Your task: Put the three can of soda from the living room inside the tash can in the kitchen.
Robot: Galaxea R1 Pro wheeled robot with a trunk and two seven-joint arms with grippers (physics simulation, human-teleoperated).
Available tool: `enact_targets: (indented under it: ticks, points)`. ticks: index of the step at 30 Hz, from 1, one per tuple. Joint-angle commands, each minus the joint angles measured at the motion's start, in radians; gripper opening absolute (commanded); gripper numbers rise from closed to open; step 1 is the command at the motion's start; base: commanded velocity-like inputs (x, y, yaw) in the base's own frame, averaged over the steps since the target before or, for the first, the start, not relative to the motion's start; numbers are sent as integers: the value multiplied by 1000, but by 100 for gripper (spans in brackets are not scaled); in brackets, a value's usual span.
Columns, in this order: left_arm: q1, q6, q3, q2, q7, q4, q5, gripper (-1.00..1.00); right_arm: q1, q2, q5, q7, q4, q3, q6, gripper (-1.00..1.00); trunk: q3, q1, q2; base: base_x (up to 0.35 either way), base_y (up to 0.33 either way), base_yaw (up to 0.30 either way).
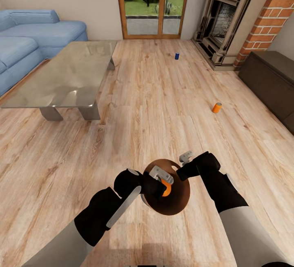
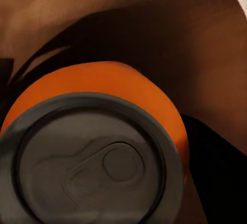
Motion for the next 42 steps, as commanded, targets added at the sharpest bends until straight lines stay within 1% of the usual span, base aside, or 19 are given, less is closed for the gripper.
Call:
enact_targets:
  ticks: [1, 7, 14, 15, 25, 29, 31, 32, 34, 35, 36, 37, 38, 39, 40, 41, 42]
  points:
    - [0, 1, 0, -1, 25, 77, -66, -100, 0, 1, -38, 9, 0, 0, 17, -100, 0, 0, 0, 0, 0, 0]
    - [0, 1, -5, -10, 53, 92, -66, -100, 0, 3, -37, 9, 0, 0, 17, -100, 0, 0, 0, 0, 0, 0]
    - [0, 1, -7, -12, 57, 98, -66, -100, 0, 7, -37, 9, 0, 0, 17, -100, 0, 0, 0, 0, 0, 0]
    - [0, 1, -7, -12, 57, 100, -66, 100, 0, 8, -37, 9, 0, 0, 17, -100, 0, 0, 0, 0, 0, 0]
    - [0, 1, -7, -11, 58, 117, -66, 100, 0, 9, -37, 9, 0, 0, 17, -100, 0, 0, 0, 0, 0, 0]
    - [2, 1, -6, -4, 58, 110, -63, 100, 0, 9, -37, 9, 0, 0, 17, -100, 0, 0, 0, 0, 0, 0]
    - [4, 1, -5, -1, 53, 75, -60, 100, 0, 9, -37, 9, 4, 0, 17, -100, 0, 0, 0, 0, 0, 0]
    - [5, 1, -3, 0, 50, 36, -56, 100, 0, 9, -37, 9, 9, 0, 17, -100, 0, 0, 0, 0, 0, 0]
    - [6, 1, 0, 5, 47, -5, -54, 100, 0, 9, -37, 9, 12, -1, 17, -100, 0, 0, 0, 0, 0, 0]
    - [7, 1, 3, 19, 44, -40, -51, 100, 0, 9, -37, 9, 15, -1, 17, -100, 0, 0, 0, 0, 0, 0]
    - [8, 1, 4, 30, 43, -55, -51, 100, 0, 9, -37, 9, 15, -1, 17, -100, 0, 0, 0, 0, 0, 0]
    - [9, 1, 6, 82, 32, -116, -48, 100, 0, 9, -37, 9, 18, -1, 17, -100, 0, 0, 0, 0, 0, 0]
    - [9, 1, 7, 94, 23, -131, -48, 100, 0, 9, -37, 9, 18, -1, 17, -100, 0, 0, 0, 0, 0, 0]
    - [10, 1, 8, 117, -3, -158, -47, 100, 0, 9, -37, 9, 21, -1, 17, -100, 0, 0, 0, 0, 0, 0]
    - [10, 1, 9, 128, -21, -168, -47, 100, 0, 9, -37, 9, 24, -1, 17, -100, 0, 0, 0, 0, 0, 0]
    - [11, 1, 13, 148, -62, -183, -47, 100, 0, 9, -37, 9, 32, -2, 17, -100, 0, 0, 0, 0, 0, 0]
    - [11, 1, 17, 158, -84, -189, -47, 100, 0, 9, -37, 9, 35, -2, 17, -100, 0, 0, 0, 0, 0, 0]
